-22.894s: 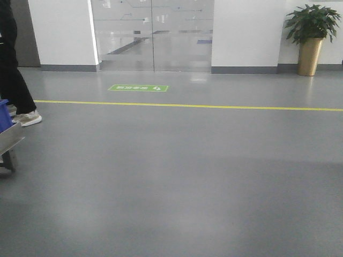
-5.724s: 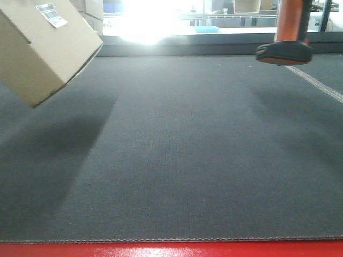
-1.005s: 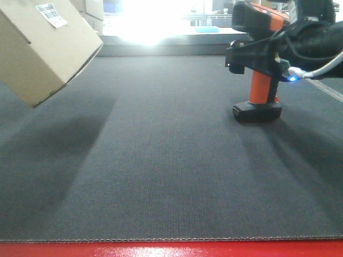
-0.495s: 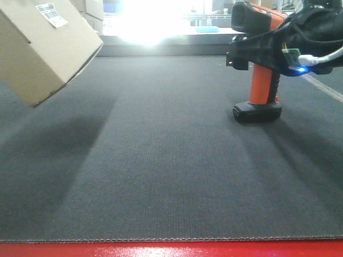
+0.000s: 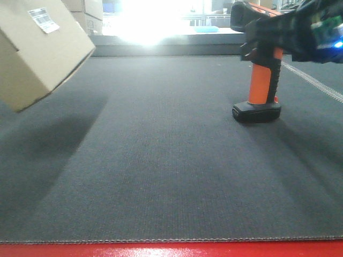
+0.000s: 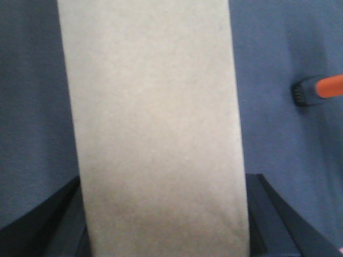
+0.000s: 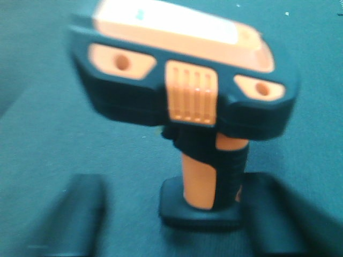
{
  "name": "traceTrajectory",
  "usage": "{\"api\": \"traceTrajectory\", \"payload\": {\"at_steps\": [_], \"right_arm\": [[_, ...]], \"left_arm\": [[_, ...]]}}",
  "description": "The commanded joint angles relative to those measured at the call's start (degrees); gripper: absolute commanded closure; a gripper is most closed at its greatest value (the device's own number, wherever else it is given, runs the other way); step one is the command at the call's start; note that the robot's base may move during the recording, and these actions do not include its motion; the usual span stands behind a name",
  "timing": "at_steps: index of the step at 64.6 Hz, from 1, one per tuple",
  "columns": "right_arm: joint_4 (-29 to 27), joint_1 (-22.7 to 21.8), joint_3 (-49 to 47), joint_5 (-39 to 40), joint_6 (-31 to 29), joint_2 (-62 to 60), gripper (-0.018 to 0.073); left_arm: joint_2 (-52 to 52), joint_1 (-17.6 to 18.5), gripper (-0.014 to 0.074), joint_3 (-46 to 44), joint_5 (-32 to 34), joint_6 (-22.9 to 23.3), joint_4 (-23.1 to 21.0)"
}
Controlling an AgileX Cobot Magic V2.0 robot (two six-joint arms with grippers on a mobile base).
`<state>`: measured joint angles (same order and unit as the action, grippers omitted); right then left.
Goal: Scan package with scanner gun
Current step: 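Lower the tan box onto the felt and open the left gripper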
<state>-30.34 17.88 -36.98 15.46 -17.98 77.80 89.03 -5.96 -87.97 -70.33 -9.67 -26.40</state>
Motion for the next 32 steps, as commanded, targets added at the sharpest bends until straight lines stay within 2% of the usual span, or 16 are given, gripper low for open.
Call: {"api": "traceTrajectory", "payload": {"at_steps": [1,3,9,15,23,32], "right_arm": [[-0.25,-0.2,1.42,-1.6,-0.49,-5.11,0.0443],[-0.25,-0.2,2.13,-1.85,-0.49,-7.22,0.0535],[-0.25,-0.2,3.95,-1.85,-0.49,-12.83,0.0731],[-0.25,-1.1,4.99,-2.38,-0.49,-18.0,0.0712],[0.31,-4.6,5.13,-5.83,-0.58,-23.55,0.0712],[6.39,-9.93,5.13,-11.42,-0.58,-28.6,0.0712]], "left_arm": [[-0.6,0.03,0.0708,-2.19,0.37,-0.27,2.44],[-0.6,0.03,0.0708,-2.92,0.37,-0.27,3.61],[-0.6,0.03,0.0708,-4.82,0.37,-0.27,7.24],[-0.08,0.03,0.0708,-6.04,0.37,1.3,11.84],[1.56,0.03,0.0708,-6.19,0.37,2.32,17.55],[5.26,0.03,0.0708,-6.19,0.37,2.32,20.59]]}}
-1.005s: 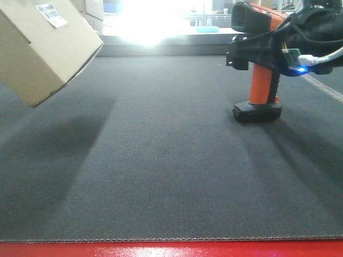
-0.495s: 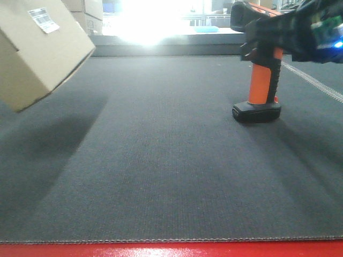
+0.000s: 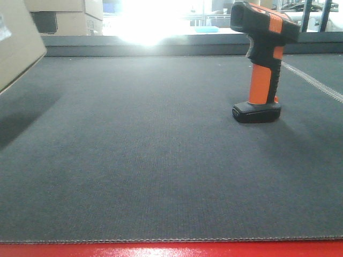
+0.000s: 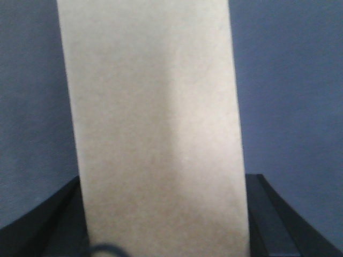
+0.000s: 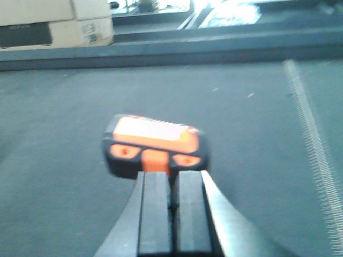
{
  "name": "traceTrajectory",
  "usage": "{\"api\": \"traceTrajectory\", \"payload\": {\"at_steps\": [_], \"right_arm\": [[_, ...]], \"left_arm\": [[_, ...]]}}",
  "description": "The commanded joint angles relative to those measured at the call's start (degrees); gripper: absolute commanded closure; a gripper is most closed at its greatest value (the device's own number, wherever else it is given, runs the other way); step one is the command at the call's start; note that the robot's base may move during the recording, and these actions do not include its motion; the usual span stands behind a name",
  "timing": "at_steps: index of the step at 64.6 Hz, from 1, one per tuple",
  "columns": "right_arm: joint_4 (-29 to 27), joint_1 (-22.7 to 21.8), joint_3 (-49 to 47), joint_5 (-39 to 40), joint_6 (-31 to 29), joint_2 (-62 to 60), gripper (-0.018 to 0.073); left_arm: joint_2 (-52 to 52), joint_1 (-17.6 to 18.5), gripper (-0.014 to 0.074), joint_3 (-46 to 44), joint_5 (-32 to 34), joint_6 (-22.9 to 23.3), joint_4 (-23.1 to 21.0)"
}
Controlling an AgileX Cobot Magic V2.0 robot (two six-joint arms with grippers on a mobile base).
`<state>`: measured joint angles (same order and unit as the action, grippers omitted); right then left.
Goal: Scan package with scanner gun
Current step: 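Lower the tan box onto the felt and open the left gripper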
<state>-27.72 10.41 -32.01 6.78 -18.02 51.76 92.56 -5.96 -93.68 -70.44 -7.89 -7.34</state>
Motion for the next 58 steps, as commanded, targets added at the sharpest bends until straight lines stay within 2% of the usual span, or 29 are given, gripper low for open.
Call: {"api": "traceTrajectory", "payload": {"at_steps": [1,11,24,29,33,49,51,58], "right_arm": [[4.48,-2.95,0.16,-3.31,-0.53,-2.99,0.0712],[7.19,-6.84,0.16,-8.18,-0.53,-6.71,0.0712],[9.15,-7.08,0.16,-8.71,-0.53,-8.67,0.0712],[9.15,-7.08,0.16,-8.94,-0.53,-8.66,0.0712],[9.15,-7.08,0.16,-8.94,-0.53,-8.66,0.0712],[9.15,-7.08,0.16,-8.73,-0.53,-8.66,0.0712],[9.15,-7.08,0.16,-8.58,-0.53,-8.66,0.0712],[9.15,-7.08,0.16,-8.5,-0.53,-8.66,0.0712]], "left_arm": [[2.27,0.03,0.0708,-0.47,0.47,0.54,1.65],[5.36,0.03,0.0708,-0.47,0.47,0.54,2.95],[6.34,0.03,0.0691,-0.47,2.32,0.54,4.86],[6.43,0.03,0.0619,-0.47,2.41,0.54,5.02],[6.43,0.03,0.0519,-0.47,1.88,0.54,5.02],[6.29,0.03,-0.0003,-0.47,0.47,0.54,5.02],[6.03,0.03,-0.0026,-0.47,0.47,0.54,5.02],[4.06,0.03,0.0016,-0.47,0.47,0.54,5.02]]}}
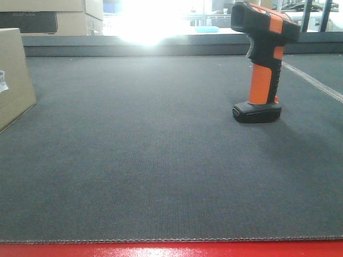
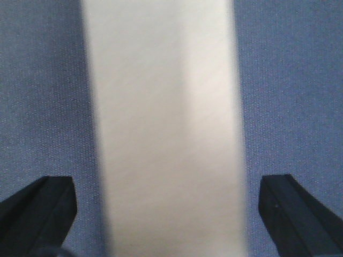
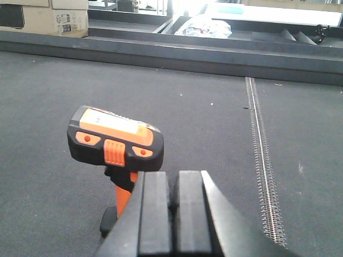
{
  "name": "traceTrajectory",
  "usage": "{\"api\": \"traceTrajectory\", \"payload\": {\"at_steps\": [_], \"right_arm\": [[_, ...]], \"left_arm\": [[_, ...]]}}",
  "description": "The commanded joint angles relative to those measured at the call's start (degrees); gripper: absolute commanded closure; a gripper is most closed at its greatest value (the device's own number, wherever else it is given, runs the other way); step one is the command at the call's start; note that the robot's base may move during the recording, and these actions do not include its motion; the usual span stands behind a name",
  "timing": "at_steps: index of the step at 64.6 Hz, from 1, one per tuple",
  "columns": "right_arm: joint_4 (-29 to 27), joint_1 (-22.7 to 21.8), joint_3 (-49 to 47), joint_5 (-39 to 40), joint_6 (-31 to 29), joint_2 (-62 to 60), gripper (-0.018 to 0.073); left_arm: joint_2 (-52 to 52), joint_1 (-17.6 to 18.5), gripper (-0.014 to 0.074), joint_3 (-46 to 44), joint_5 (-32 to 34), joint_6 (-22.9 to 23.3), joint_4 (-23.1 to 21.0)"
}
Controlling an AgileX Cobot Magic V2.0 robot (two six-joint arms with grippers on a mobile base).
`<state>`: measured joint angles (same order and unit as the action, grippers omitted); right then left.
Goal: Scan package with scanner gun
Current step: 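Lower the tan box onto the felt and open the left gripper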
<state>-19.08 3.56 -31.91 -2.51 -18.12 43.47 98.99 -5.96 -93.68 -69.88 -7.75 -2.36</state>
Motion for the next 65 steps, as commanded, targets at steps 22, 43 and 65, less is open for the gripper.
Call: {"api": "traceTrajectory", "payload": {"at_steps": [22,43,65], "right_arm": [[0.51,-1.82,0.07,-2.49,-0.43,-0.17,0.0712],[0.28,-6.41,0.07,-5.55,-0.43,-0.3,0.0712],[0.28,-6.41,8.48,-5.07,-0.43,-12.08,0.0712]], "left_arm": [[-17.04,0.03,0.0231,3.78,-0.08,0.58,-1.08],[-37.69,0.03,0.0707,25.89,21.44,0.39,-0.54],[-59.62,0.03,0.0707,53.03,52.89,0.29,2.71]]}}
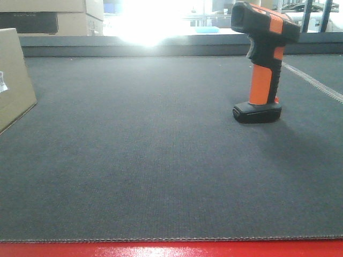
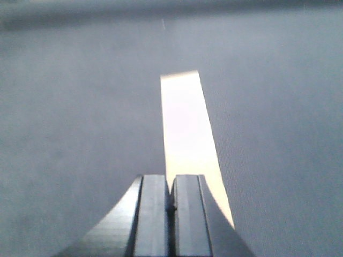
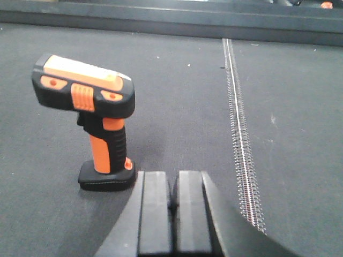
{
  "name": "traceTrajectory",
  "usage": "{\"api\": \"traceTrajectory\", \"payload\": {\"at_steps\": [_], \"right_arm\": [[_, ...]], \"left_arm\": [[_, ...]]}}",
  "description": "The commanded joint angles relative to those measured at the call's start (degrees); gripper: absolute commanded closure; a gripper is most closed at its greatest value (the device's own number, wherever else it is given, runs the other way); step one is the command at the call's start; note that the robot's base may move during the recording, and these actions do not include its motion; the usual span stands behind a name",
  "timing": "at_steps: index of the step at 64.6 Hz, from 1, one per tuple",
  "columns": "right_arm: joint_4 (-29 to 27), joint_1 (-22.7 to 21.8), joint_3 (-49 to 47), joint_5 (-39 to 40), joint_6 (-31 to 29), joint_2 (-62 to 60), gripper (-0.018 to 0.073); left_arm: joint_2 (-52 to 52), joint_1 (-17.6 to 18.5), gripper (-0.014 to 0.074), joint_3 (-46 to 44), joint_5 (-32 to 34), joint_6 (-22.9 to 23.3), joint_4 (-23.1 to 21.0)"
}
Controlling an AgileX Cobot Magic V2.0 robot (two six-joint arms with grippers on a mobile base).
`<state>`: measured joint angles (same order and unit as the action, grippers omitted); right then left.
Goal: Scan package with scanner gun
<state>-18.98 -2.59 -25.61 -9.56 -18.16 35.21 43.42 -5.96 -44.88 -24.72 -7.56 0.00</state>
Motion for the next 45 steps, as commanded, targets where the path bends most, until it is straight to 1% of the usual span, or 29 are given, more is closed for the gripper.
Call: {"api": "traceTrajectory", "payload": {"at_steps": [1,6,13,20,25,30,45], "right_arm": [[0.18,-0.25,2.87,1.98,-0.39,-4.57,0.0712],[0.18,-0.25,5.15,2.08,-0.39,-9.57,0.0712],[0.18,-0.25,7.04,1.97,-0.39,-15.7,0.0712],[0.18,-0.25,7.7,1.53,-0.39,-20.44,0.0712],[0.18,-0.25,7.7,0.39,-0.39,-22.15,0.0712],[0.18,-0.25,7.7,0.11,-0.39,-22.57,0.0712],[0.18,-0.25,7.7,0.11,-0.39,-22.57,0.0712]], "left_arm": [[-4.86,0.03,0.0707,5.19,8.67,0.1,0.36],[-9.59,0.03,0.0707,10.7,13.07,0.1,0.0],[-13.44,0.26,0.0707,15.91,15.12,0.1,0.0],[-15.14,3.01,0.0707,19.21,17.5,0.1,0.0],[-15.6,5.28,0.0707,19.99,18.22,0.1,0.0],[-15.6,6.34,0.0707,19.99,18.09,0.1,0.0],[-15.6,6.56,0.0707,19.99,18.09,0.1,0.0]]}}
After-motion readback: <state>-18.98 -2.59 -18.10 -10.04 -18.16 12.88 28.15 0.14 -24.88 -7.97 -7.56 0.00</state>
